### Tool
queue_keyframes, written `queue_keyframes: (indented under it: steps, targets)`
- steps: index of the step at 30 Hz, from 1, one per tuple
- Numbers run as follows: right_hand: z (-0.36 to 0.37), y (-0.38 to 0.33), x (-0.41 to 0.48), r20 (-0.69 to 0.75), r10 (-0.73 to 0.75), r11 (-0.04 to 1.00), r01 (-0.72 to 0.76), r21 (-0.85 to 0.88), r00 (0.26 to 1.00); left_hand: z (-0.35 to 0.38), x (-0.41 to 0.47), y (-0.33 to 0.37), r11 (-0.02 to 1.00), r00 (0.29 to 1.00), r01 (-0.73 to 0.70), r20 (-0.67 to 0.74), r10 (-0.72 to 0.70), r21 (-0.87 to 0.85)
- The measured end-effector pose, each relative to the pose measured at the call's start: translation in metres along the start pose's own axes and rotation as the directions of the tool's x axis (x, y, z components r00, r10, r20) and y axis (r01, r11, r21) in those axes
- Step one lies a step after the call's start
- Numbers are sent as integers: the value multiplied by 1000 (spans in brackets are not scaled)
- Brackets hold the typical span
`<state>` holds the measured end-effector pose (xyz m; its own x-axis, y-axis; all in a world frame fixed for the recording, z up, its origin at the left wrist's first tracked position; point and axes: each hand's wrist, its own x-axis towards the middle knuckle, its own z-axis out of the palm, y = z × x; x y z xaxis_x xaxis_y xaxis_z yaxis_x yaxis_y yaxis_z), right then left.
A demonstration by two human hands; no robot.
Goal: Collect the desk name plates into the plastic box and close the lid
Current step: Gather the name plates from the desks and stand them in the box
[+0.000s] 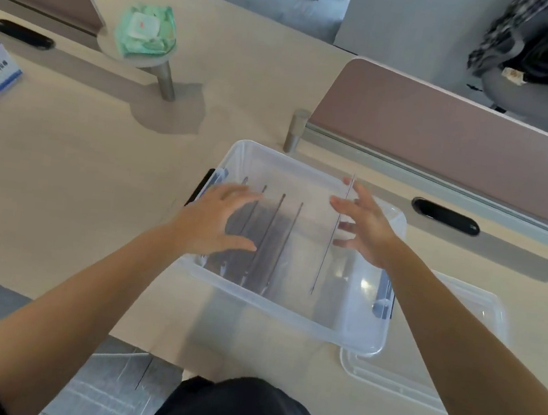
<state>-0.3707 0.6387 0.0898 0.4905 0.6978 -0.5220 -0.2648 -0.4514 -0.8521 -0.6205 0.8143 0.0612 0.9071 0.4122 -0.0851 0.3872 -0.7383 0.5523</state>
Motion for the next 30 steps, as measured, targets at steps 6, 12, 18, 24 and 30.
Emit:
queue_keyframes:
  steps: [6, 12, 18, 24, 30]
  targets:
    - [7, 45, 17, -17, 137, 990, -137, 30, 990, 17, 1, -61, 992, 973, 0, -230, 29, 126]
    - [13, 79, 38, -58, 219, 973, -214, 83, 974, 23, 2, -68, 949, 950, 204, -186, -252, -241]
    - [18, 98, 50, -42, 254, 960, -246, 135, 966, 20, 2, -63, 932, 940, 238, -177, -291, -273]
    - [12, 97, 43, -90, 266, 962, -258, 93, 960, 18, 3, -62, 915, 934, 256, -165, -318, -312]
    - [19, 106, 21, -200, 337, 939, -345, -6, 920, 17, 3, -62, 891, 922, 306, -128, -365, -336]
